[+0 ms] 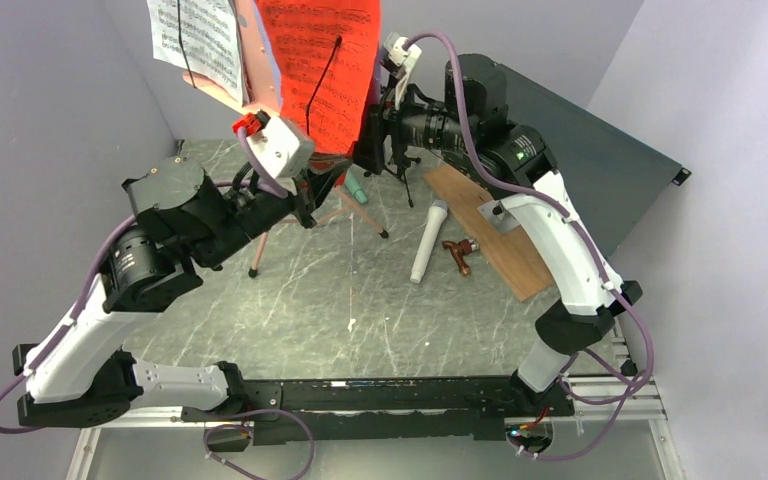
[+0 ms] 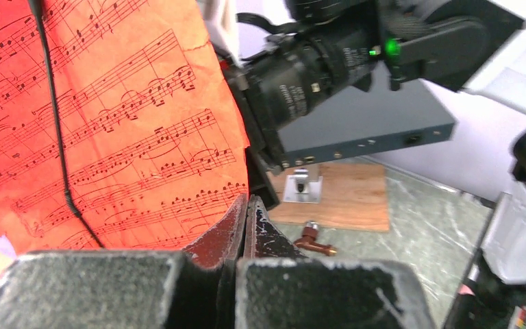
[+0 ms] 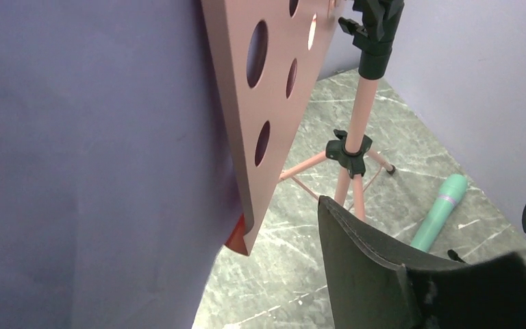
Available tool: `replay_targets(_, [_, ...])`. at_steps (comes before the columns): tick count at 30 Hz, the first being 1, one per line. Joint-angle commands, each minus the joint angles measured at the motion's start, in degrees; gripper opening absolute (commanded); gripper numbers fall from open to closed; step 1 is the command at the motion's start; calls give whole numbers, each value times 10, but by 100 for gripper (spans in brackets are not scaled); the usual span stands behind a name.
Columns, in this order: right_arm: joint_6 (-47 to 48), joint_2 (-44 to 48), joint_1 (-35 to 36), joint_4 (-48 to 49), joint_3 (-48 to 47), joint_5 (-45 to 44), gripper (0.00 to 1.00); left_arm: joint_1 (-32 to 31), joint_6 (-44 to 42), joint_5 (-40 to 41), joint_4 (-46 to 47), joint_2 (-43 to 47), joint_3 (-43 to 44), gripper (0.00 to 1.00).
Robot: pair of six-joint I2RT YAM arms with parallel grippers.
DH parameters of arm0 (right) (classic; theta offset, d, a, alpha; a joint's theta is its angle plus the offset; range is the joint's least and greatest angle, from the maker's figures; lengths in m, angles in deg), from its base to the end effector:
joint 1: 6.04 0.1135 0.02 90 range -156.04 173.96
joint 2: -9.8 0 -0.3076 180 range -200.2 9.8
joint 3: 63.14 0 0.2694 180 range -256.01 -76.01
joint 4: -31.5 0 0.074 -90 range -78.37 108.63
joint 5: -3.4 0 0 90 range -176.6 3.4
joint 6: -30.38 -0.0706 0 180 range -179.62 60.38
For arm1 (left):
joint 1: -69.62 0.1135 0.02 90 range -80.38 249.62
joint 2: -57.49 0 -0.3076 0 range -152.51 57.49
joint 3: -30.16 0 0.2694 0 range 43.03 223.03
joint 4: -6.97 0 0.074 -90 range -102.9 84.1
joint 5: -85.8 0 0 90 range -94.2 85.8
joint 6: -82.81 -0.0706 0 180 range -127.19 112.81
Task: Pack up the instrument practice props
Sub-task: Pick up the sheet music from the music stand.
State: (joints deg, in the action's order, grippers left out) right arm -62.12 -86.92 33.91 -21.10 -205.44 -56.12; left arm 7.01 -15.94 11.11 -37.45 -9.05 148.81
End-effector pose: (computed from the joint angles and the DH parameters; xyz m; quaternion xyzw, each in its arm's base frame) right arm 0.2671 0.2704 0.5949 -0.3969 0.6286 0.4150 0.5245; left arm 0.1103 -0.1724 0.6273 0.2990 0.5883 -0.2598 0.7050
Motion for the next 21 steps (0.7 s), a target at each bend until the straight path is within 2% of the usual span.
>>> replay_targets(1, [20,39,-4,6,12,-12,66,0,21,-132,-12,11,-2,0])
replay_targets(2, [20,40,-4,8,14,-15,63,0,23,-140,-10,13,-4,0])
replay_targets(5, [20,35,-5,12,8,-16,36,0,30,-146,7,23,-20,0])
replay_targets(7, [17,27,-5,14,0,-10,25,0,34,-148,25,33,-37,0])
replay_targets(11, [7,9,-5,14,-22,-5,21,0,50,-210,42,38,-47,0])
replay_targets(16, [-1,-4,-5,16,-35,-8,21,0,71,-310,37,23,-20,0])
replay_targets(21, [-6,-5,-4,20,-31,-6,22,0,95,-408,71,37,-42,0])
